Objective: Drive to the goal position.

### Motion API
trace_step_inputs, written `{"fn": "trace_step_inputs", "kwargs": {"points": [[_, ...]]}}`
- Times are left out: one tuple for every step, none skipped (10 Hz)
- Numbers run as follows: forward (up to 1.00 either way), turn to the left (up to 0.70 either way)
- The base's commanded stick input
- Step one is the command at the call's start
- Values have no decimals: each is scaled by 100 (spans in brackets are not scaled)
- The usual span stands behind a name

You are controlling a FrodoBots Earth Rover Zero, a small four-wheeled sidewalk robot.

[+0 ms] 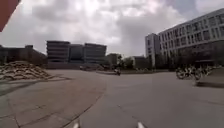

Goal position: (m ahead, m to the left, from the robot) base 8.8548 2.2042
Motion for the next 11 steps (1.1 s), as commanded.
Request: {"fn": "trace_step_inputs", "kwargs": {"points": [[60, 0], [60, 0], [60, 0], [60, 0], [60, 0], [60, 0], [60, 0], [60, 0], [60, 0], [60, 0], [60, 0]]}}
